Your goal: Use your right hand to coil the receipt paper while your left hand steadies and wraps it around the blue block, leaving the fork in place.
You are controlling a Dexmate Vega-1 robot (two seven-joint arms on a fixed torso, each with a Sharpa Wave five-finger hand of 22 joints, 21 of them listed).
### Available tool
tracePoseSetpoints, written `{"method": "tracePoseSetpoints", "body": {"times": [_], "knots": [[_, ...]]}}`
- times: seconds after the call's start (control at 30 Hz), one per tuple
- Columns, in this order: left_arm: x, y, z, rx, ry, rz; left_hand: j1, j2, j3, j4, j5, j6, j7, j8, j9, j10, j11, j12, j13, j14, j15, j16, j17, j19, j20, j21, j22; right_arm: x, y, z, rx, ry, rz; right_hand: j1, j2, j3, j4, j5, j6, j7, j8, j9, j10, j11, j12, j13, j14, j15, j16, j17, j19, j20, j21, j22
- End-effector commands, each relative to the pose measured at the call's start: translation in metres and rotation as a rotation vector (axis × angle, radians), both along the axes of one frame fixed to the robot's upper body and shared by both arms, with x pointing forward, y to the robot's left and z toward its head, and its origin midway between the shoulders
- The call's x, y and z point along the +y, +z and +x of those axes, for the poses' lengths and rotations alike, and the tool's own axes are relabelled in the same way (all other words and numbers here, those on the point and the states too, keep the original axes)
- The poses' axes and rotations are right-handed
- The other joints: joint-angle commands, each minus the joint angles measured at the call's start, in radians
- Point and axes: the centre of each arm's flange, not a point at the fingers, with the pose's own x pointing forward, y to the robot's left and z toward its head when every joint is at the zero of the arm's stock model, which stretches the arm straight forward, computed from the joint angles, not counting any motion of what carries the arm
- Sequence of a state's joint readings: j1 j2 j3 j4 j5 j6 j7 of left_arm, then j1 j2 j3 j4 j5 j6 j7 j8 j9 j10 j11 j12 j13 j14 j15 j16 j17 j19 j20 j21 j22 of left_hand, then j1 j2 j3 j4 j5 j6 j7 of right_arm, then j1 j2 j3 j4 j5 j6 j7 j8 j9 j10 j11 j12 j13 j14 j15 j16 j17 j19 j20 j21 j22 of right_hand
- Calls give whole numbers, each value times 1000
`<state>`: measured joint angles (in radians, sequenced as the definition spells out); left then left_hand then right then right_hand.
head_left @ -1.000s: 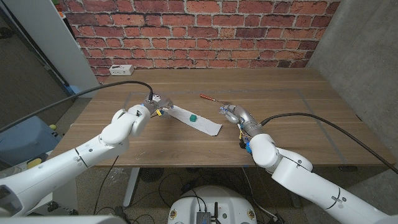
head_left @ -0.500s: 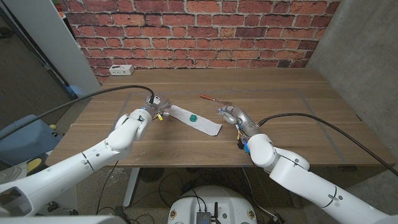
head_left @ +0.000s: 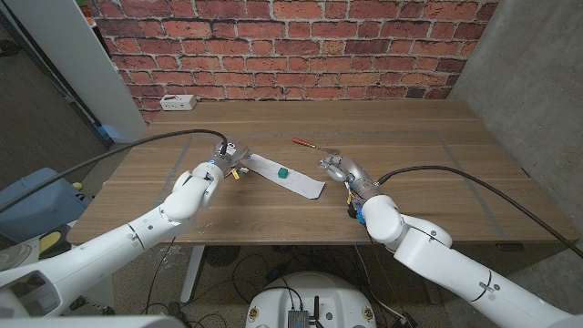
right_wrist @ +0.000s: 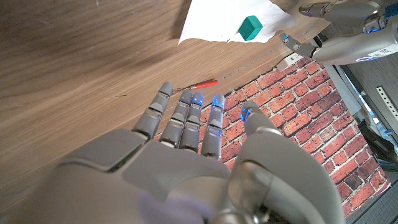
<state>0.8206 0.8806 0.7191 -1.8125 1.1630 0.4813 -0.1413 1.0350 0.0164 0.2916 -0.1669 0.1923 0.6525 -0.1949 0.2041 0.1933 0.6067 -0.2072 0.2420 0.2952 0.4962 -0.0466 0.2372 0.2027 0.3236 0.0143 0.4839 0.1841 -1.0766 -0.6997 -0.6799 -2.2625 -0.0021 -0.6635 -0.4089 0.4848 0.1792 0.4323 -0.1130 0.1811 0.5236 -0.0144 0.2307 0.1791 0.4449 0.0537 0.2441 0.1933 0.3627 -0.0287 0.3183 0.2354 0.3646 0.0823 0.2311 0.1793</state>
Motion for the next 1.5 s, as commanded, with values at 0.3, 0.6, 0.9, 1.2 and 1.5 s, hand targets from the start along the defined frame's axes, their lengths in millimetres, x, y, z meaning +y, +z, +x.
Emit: {"method": "tracePoseSetpoints", "body": {"times": [0.3, 0.6, 0.9, 1.2, 1.5], "knots": [[-6, -7, 21, -17, -71, 19, 124, 61, 9, 2, -14, 115, -16, 26, 2, 130, -1, 31, -20, 108, -185, 57, 23, 62, -22, 9, 5, -5, 4, 4, -2, -9, 10, 9, -5, 0, 4, -4, 9, 1, -4, 5, 9, 4, -6, 2, 7, 4, 7, 3, 11, 1, -1, 2], [-10, -2, 21, -65, -102, 26, 158, 120, 15, 13, -12, 291, 12, 68, 4, 258, 4, 69, -20, 142, -187, 55, 16, 76, -20, 16, 7, -7, 1, 4, -3, -17, 15, 5, -2, -2, 10, -5, 15, 0, -11, 6, 29, 10, -4, 2, 39, -4, 24, 10, 20, -3, 1, 3], [-17, 2, 21, -129, -128, 52, 185, 136, 25, 6, -7, 401, 29, 103, 8, 364, 7, 116, 11, 177, -193, 50, 11, 80, -21, 21, 6, 1, -5, -4, -18, -28, -5, 62, -5, 16, -28, -1, 126, 0, 6, 5, 117, 13, 14, 8, 118, -36, 82, 44, 61, -4, 12, 6], [-25, 4, 17, -182, -139, 89, 200, 129, 19, 3, -3, 429, 55, 111, 9, 425, 9, 157, 45, 214, -194, 61, 24, 81, -25, 23, 6, 8, -3, -15, -42, -33, -40, 164, -11, 42, -68, -1, 238, -2, 13, 4, 232, 5, 60, 28, 203, -65, 169, 114, 86, -7, 19, 10], [-31, 3, 6, -264, -193, 134, 206, 125, 13, 3, -2, 438, 50, 110, 9, 420, 8, 172, 69, 239, -194, 72, 35, 73, -32, 20, 6, 23, -2, -27, -56, -68, -148, 410, -64, 71, -83, -3, 397, -27, -2, 4, 331, -47, 140, 81, 259, -110, 357, 300, 136, -38, 43, 19]]}}
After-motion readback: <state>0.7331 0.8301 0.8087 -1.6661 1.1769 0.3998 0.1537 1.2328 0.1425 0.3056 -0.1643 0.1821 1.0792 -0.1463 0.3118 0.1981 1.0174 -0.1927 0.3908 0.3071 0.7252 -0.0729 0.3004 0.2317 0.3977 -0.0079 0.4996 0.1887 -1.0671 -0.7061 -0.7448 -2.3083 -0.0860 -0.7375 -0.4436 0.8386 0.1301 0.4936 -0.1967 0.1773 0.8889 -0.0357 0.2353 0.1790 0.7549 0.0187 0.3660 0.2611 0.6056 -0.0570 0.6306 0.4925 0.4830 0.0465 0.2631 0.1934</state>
